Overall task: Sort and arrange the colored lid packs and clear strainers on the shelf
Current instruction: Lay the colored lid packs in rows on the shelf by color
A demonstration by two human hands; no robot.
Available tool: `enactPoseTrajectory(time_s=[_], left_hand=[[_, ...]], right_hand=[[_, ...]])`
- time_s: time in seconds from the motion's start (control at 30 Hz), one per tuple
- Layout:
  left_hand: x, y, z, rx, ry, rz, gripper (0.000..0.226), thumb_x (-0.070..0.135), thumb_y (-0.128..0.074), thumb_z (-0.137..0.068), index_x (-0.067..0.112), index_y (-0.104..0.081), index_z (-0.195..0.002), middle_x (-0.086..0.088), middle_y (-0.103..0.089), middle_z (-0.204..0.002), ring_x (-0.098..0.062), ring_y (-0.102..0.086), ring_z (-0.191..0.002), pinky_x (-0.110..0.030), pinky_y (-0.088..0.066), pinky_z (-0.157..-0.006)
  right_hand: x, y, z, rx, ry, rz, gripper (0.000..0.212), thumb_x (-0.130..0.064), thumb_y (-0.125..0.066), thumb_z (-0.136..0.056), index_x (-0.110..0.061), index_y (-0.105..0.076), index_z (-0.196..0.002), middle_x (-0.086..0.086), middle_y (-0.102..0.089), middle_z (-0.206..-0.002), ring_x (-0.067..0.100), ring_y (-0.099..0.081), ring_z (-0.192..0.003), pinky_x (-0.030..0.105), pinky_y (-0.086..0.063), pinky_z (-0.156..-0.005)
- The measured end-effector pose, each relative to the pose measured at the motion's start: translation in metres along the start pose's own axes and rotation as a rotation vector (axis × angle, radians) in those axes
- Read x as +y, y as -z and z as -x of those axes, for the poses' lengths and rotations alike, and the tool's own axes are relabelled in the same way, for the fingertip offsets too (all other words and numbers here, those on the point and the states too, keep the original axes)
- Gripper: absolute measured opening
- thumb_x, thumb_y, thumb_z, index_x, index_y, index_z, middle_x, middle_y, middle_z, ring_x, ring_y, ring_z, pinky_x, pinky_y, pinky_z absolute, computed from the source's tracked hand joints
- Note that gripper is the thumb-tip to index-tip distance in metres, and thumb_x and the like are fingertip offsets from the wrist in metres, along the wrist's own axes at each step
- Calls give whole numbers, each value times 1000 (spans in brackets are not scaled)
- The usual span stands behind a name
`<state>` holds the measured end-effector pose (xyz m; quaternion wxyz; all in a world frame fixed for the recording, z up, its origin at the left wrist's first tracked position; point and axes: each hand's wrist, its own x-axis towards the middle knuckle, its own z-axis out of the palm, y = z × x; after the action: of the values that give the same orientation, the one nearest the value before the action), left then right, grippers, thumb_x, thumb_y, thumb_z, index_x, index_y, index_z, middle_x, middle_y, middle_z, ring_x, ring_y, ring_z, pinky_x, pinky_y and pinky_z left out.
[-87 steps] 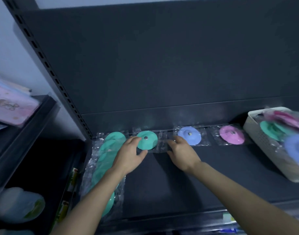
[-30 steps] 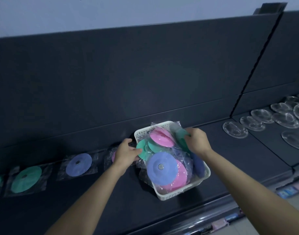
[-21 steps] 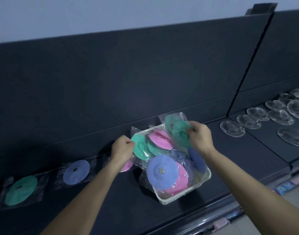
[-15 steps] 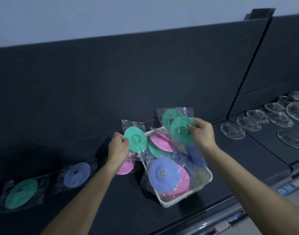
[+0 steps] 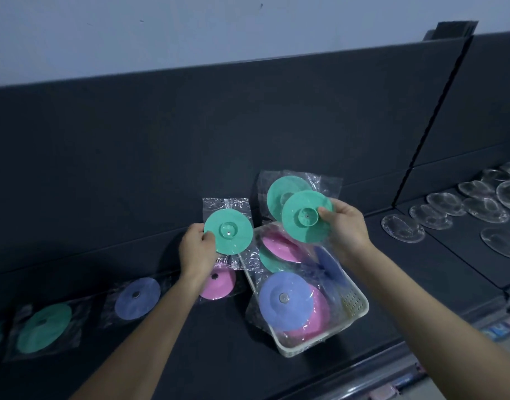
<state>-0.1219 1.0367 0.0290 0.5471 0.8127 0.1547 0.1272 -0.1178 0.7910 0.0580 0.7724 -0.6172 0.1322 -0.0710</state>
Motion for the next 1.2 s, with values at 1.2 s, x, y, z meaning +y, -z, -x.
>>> enactPoseTrajectory(time_s=[1.2], left_hand=[[-17, 24, 24, -172, 216, 514, 38, -4, -69, -79, 9, -61, -114, -16, -69, -108, -36, -68, -96, -56, -56, -79]], right_hand=[[51, -10, 6, -361, 581, 1460, 40, -27, -39, -88, -16, -60, -121, 10, -47, -134, 33, -46, -123, 39, -43, -94]])
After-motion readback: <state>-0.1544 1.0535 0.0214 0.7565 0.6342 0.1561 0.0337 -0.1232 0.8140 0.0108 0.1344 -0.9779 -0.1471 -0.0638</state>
